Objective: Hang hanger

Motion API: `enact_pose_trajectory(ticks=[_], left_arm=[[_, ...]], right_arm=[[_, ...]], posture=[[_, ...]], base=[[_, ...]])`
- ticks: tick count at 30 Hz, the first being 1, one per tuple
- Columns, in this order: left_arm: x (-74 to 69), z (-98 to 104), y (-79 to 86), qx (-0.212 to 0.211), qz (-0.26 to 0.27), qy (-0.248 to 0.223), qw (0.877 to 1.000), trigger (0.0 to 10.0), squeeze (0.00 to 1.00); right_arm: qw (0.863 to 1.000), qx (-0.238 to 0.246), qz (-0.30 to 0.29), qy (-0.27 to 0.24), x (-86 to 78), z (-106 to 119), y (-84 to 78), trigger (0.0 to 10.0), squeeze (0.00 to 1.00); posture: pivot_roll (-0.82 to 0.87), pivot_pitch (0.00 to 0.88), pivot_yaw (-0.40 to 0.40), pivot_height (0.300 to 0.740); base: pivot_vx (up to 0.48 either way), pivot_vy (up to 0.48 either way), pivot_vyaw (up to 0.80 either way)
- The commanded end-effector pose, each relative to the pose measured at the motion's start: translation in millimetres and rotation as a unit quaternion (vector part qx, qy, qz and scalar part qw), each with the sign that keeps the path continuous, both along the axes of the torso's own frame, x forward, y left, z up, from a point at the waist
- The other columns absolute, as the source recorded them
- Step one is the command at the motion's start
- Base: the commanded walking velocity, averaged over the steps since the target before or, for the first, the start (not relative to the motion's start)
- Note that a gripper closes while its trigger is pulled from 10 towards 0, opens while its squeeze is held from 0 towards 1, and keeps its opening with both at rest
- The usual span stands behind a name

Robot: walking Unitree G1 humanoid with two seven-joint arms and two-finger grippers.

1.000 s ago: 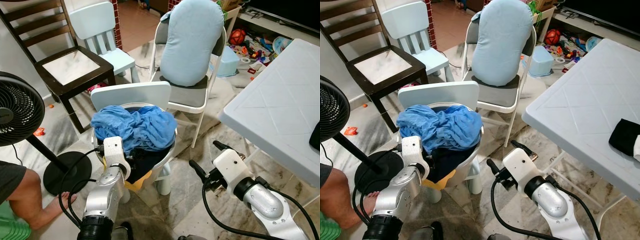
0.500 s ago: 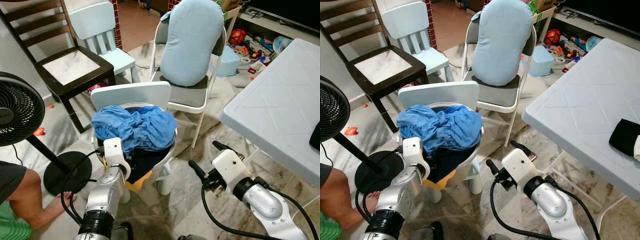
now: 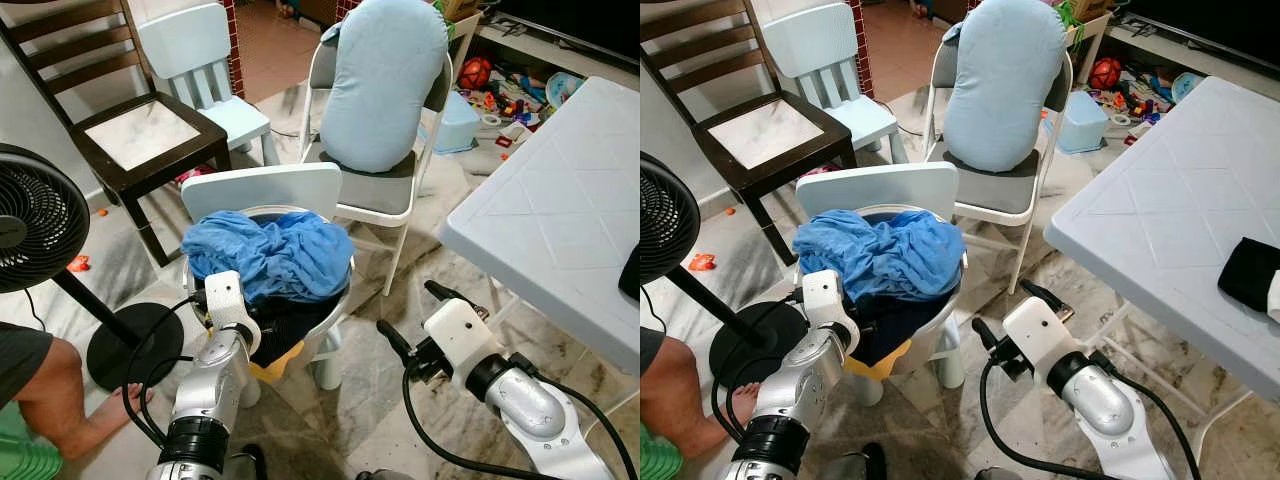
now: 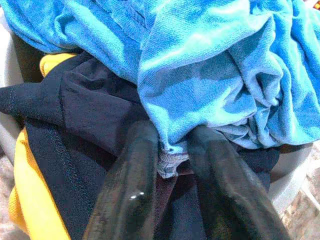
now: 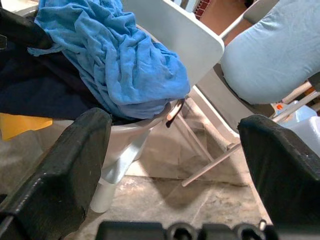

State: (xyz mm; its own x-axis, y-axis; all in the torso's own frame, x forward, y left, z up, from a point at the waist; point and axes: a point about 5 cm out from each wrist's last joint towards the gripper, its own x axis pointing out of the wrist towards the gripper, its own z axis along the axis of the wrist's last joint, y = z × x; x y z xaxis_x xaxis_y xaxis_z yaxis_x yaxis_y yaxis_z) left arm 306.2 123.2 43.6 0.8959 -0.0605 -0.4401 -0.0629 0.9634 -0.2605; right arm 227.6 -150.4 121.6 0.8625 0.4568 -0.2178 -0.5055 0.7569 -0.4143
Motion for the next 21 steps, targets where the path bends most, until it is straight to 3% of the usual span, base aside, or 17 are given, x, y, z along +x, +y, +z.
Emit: enact_pose_trajectory(ticks=[1,12,21], left_arm=[[-0.2,-2.1,-2.1,-0.002,-0.006,0.005,1.000,0.0,0.00],[0.8,-5.4,-3.6,-0.009,-0.010,0.015,1.000,0.0,0.00],[1.1,17.7,6.9,0.041,-0.032,-0.045,0.998,0.0,0.00]], right_arm=[[1.000,-0.008,0.004,0.007,-0.6,-2.7,-1.8,10.0,0.00],[1.000,-0.011,0.006,0.006,-0.4,-3.0,-2.1,10.0,0.00],[1.000,-0.008,0.005,0.004,3.0,-4.8,0.3,10.0,0.00]], posture=[[-0.18,0.142,-0.026,0.740],[-0.18,0.136,-0.026,0.740],[-0.15,0.128,-0.019,0.740]], base=[[0.000,0.000,0.00],[0.000,0.000,0.00],[0.000,0.000,0.00]])
